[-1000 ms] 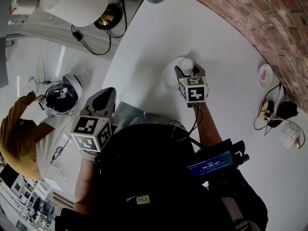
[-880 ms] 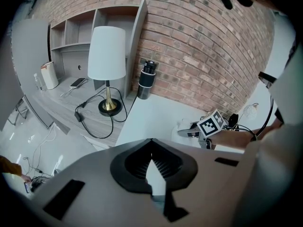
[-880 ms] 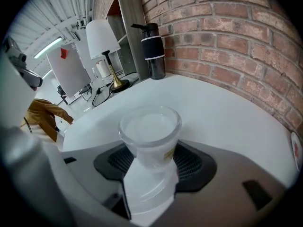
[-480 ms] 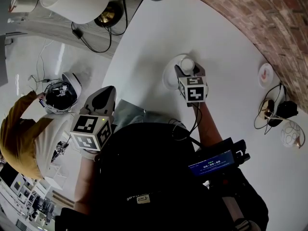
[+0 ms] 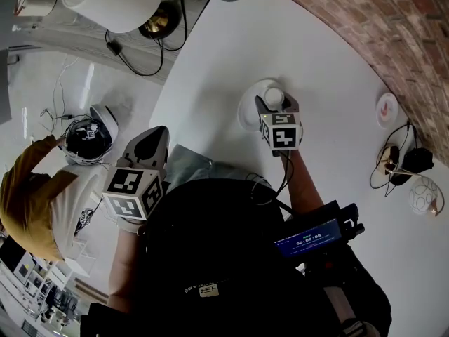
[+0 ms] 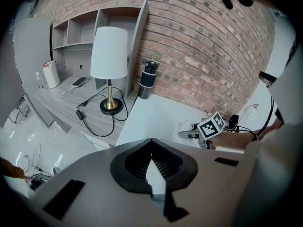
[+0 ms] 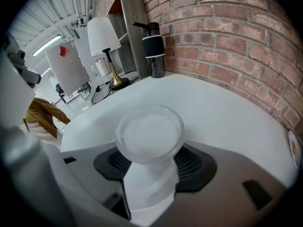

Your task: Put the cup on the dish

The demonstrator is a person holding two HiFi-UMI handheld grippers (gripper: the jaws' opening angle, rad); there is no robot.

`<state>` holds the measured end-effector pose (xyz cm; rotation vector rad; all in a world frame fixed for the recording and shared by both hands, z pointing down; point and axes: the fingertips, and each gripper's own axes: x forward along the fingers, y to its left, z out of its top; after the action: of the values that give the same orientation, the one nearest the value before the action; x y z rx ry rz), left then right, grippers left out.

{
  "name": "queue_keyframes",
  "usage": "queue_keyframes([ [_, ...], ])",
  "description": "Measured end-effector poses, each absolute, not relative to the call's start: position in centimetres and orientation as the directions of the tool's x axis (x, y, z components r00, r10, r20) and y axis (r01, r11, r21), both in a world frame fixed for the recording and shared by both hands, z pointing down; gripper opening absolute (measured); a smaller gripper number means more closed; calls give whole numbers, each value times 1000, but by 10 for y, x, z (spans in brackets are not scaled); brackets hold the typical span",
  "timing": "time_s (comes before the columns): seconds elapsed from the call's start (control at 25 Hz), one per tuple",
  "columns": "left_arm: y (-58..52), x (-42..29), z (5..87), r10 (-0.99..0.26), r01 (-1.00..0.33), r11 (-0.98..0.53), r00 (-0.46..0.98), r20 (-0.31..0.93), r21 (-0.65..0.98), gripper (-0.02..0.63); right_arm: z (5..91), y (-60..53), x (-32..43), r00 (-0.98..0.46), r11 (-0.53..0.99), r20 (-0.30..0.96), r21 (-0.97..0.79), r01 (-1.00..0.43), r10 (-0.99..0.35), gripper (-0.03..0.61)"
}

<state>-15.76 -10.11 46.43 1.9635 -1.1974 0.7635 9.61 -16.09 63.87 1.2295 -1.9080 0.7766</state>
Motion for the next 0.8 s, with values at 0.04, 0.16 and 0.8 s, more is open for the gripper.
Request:
queue_keyframes([
  [0.04,-101,-158,464,-495,-910,-324,397,772,260,6,639,-160,96,-279,362,826,-99,-927,-489,261],
  [0.16,-99,-158,463,-497,-911,-323,395,772,258,6,638,-159,96,-275,368,824,-88,-926,-496,261],
  [0.8,-92,-154,465,-500,-911,-322,396,770,259,6,641,-157,92,-283,394,822,-78,-916,-495,261],
])
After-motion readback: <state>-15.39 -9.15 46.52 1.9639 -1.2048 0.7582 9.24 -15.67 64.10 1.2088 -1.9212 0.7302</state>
